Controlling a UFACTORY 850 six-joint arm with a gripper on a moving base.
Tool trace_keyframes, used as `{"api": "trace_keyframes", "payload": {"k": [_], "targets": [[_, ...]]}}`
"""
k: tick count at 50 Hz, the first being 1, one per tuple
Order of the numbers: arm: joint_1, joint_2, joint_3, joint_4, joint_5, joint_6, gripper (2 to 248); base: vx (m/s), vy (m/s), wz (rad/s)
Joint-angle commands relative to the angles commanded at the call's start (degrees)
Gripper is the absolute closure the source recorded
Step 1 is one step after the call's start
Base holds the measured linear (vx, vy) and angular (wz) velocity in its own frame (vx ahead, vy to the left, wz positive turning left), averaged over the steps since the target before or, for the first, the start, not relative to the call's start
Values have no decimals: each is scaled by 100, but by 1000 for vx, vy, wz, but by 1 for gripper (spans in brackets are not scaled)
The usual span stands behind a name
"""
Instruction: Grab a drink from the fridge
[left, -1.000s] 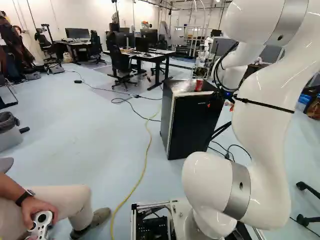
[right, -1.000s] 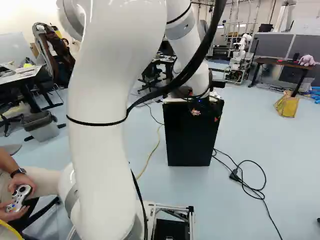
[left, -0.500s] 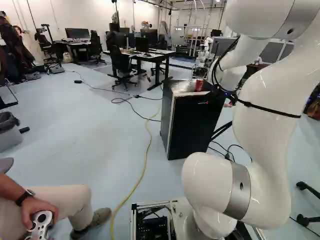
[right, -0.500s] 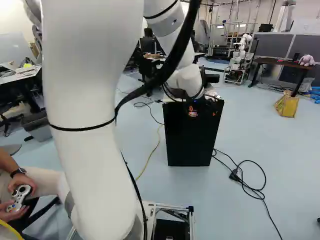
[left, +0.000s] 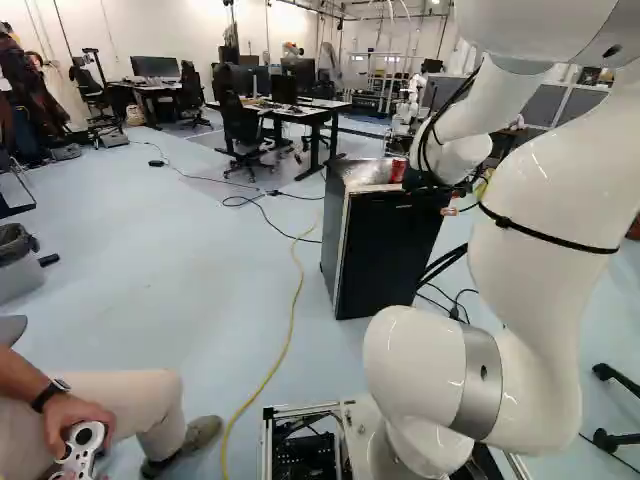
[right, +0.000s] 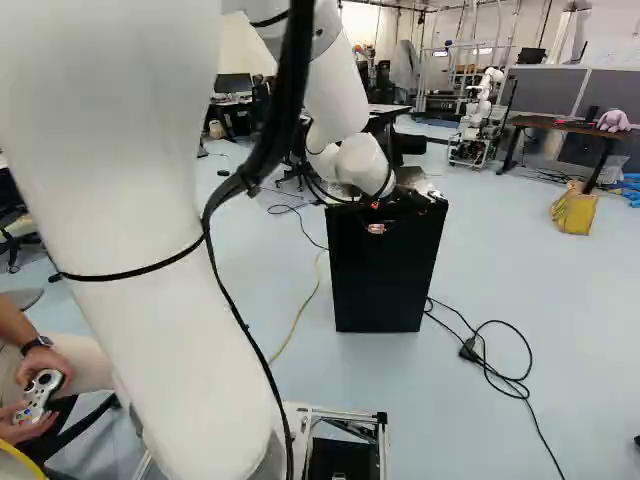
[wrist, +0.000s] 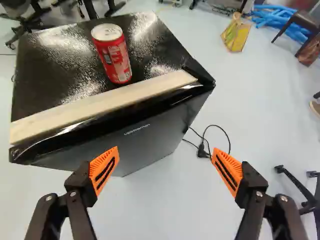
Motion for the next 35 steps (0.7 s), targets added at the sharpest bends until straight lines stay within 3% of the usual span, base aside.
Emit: {"api": "trace_keyframes", "payload": {"k": [35], "targets": [[234, 434, 913, 0, 1942, 0, 3, 0, 0, 0]]}}
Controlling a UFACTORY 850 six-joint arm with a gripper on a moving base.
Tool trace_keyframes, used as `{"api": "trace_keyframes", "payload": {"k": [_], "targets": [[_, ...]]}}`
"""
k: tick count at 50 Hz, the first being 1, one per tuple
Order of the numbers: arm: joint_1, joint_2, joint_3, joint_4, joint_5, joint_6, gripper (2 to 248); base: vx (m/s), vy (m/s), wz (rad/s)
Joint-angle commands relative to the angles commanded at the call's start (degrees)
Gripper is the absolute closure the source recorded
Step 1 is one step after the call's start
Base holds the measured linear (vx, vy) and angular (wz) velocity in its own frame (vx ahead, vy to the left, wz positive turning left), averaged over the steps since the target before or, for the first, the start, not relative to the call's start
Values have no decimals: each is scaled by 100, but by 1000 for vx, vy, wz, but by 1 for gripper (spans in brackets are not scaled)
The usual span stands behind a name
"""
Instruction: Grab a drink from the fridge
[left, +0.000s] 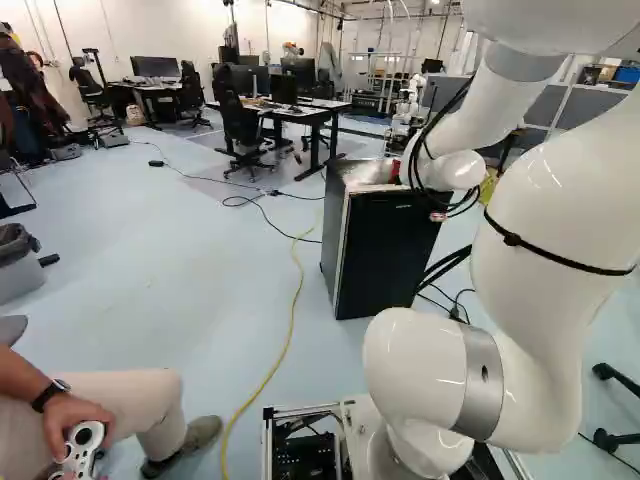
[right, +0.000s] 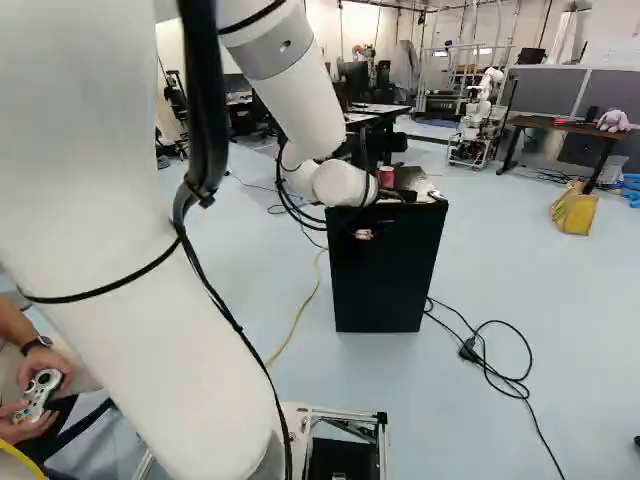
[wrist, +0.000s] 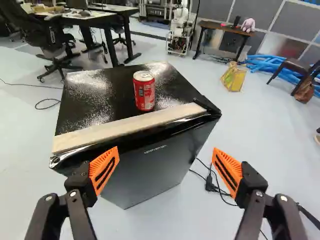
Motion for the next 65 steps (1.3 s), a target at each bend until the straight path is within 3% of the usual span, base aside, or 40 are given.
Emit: {"api": "trace_keyframes", "payload": {"k": [33, 52, 65], "targets": [[18, -445, -12, 0, 1549, 0, 3, 0, 0, 0], [76, -870, -221, 0, 2106, 0, 3, 0, 0, 0], [130, -1217, -435, 0, 2202, 0, 3, 0, 0, 0]]}}
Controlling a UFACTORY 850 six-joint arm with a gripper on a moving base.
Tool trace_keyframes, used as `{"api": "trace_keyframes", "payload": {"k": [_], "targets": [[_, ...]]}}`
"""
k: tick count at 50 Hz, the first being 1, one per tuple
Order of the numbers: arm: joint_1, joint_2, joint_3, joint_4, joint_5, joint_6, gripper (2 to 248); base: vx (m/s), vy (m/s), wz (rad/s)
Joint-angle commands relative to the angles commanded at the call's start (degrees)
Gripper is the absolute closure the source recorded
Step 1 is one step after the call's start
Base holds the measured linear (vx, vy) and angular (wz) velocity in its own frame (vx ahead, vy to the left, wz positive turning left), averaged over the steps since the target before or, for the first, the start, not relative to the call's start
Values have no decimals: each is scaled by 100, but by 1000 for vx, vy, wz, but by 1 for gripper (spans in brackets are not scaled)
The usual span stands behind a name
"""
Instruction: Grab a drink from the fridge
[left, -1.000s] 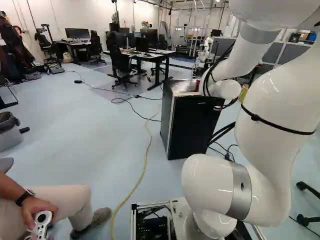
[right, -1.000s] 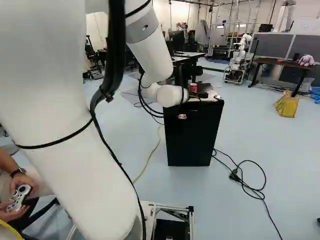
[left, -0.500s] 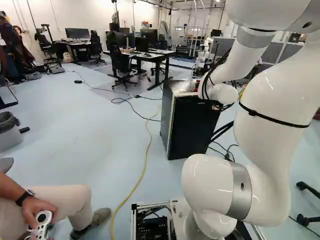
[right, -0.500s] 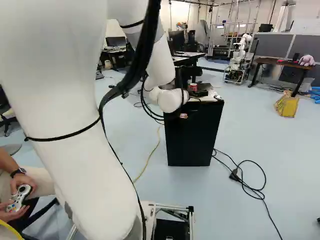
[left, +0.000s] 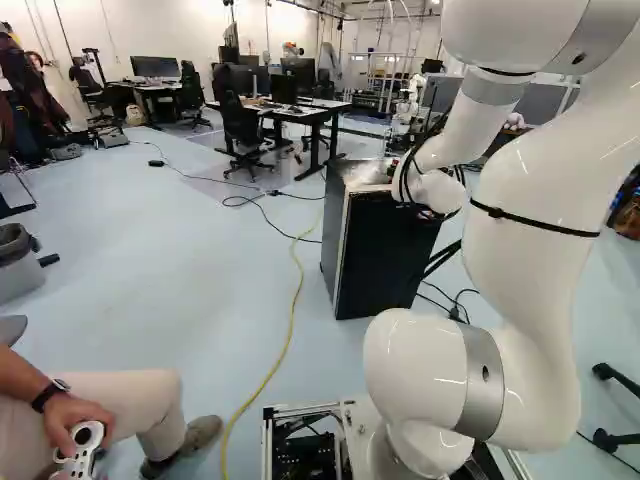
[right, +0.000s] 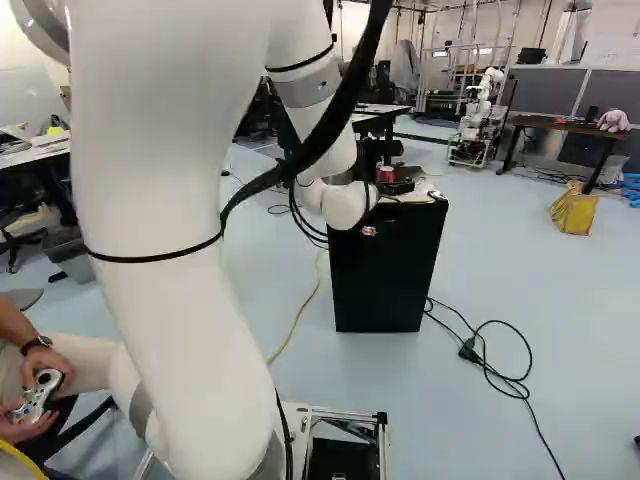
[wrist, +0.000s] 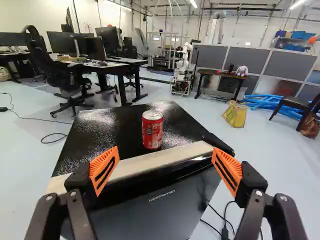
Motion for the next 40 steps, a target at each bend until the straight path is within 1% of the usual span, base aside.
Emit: {"api": "trace_keyframes", "payload": {"k": [19, 40], "targets": [[87, -547, -382, 0, 9, 0, 3, 0, 0, 0], [186, -1190, -885, 0, 149, 0, 3, 0, 0, 0]]}}
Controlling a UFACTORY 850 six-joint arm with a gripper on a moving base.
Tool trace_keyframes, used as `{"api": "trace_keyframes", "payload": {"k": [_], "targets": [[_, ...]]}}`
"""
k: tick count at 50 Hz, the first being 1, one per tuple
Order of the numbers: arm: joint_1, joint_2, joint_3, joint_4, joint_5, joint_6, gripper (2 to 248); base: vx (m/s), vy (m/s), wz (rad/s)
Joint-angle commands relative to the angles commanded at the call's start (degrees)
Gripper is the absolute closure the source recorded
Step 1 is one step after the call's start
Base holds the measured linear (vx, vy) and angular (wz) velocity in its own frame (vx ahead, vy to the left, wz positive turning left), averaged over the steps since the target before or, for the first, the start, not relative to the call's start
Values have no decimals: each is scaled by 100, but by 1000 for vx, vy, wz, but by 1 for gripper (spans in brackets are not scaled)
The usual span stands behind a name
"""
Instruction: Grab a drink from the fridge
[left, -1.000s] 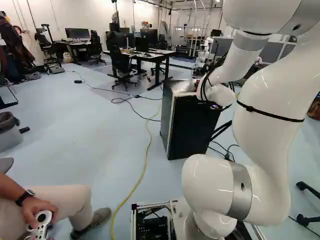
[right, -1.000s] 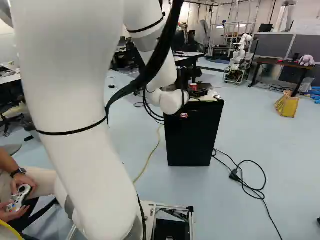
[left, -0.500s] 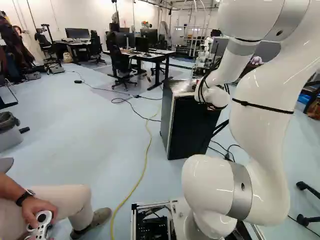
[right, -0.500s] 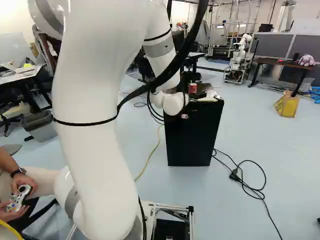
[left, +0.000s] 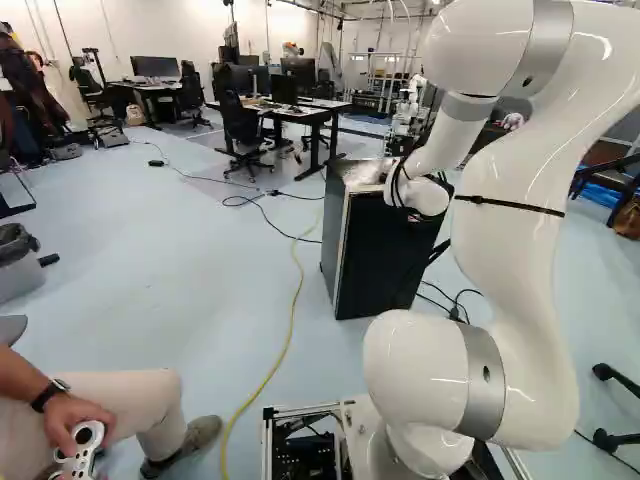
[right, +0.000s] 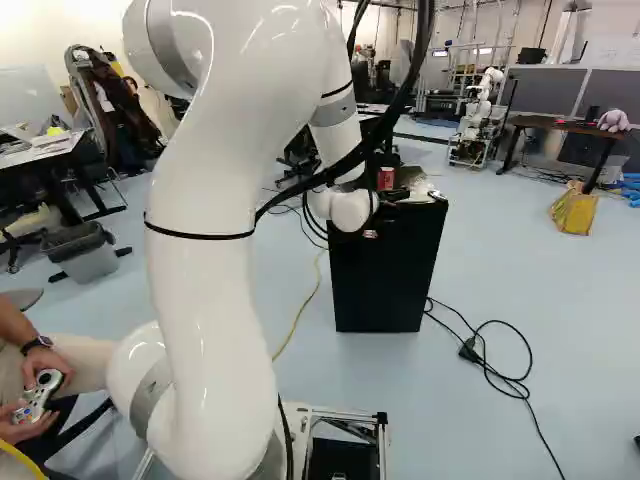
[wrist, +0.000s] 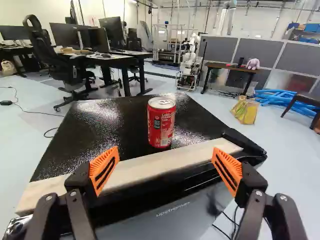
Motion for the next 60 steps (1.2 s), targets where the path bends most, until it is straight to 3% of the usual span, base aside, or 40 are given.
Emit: {"api": "trace_keyframes", "payload": {"k": [60], "targets": [[160, -1235, -1534, 0, 174, 0, 3, 0, 0, 0]]}}
